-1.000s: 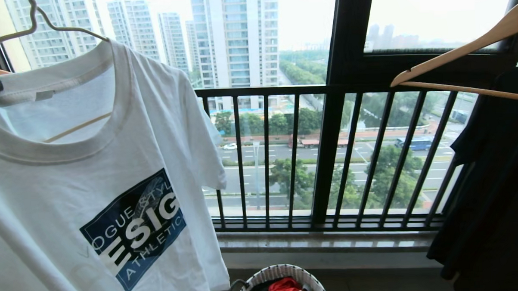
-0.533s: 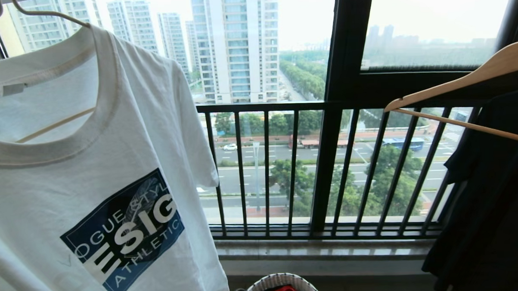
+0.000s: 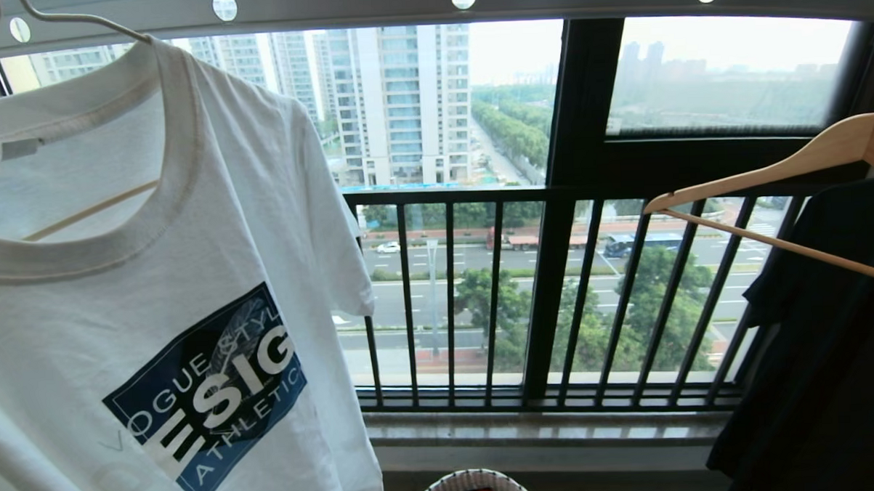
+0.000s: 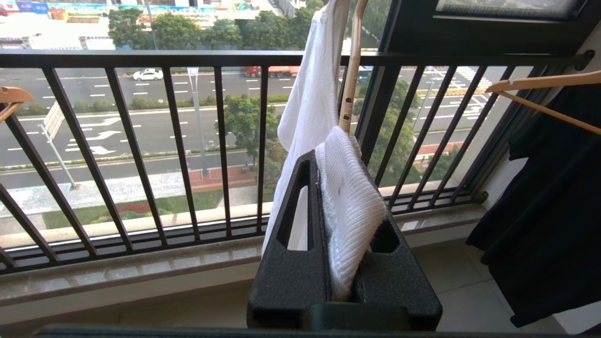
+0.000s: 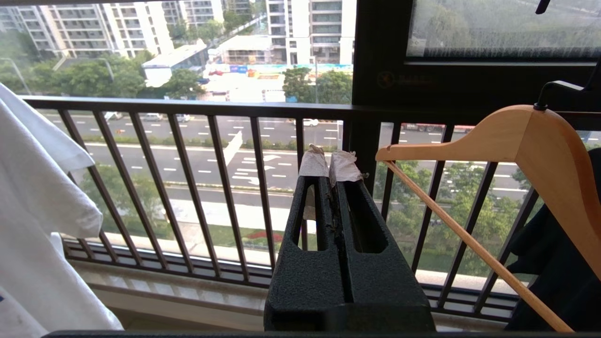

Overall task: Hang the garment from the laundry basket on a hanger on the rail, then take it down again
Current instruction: Hang the clothes rack on the clothesline

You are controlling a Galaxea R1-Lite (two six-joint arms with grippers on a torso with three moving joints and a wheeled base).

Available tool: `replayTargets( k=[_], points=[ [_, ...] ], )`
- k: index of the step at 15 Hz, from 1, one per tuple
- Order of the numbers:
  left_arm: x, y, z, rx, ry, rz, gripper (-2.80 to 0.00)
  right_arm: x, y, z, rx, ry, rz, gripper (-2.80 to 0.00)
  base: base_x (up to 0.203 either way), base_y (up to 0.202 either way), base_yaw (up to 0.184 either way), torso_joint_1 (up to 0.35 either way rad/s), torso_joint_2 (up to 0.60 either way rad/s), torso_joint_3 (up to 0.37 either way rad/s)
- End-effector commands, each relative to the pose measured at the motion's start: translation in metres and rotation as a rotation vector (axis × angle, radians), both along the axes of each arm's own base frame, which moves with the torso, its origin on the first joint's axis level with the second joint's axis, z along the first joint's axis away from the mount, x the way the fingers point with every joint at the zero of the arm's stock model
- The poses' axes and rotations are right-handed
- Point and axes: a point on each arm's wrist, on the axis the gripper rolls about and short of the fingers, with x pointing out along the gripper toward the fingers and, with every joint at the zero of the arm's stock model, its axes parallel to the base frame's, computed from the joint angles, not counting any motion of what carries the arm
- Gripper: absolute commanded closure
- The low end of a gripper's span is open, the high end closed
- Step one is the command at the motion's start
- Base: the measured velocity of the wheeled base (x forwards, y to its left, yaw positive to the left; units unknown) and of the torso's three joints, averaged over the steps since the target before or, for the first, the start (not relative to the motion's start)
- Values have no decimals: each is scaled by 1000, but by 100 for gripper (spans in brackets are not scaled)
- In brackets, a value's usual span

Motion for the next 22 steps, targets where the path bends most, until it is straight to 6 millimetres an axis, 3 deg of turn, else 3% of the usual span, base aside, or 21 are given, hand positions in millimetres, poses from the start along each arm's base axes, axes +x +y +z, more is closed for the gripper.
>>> replayTargets(
  k=[1,8,12,19,22],
  points=[
    [2,0,0,-1,6,-2,0,1,0,0,0,0,-1,0,0,0,0,149,-324,-178],
    [-1,0,0,-3,1,-2,0,-3,-1,0,-7,-11,9,0,0,0,0,151,-314,-160],
    [1,0,-1,-7,8,-13,0,-8,-3,2,-19,-27,60,0,0,0,0,0,0,0],
    [3,-1,-1,-50,15,-52,0,2,2,3,-52,2,3,0,0,0,0,0,0,0],
    [15,-2,-3,-46,35,-48,0,1,2,3,-62,27,8,0,0,0,0,0,0,0]
  ],
)
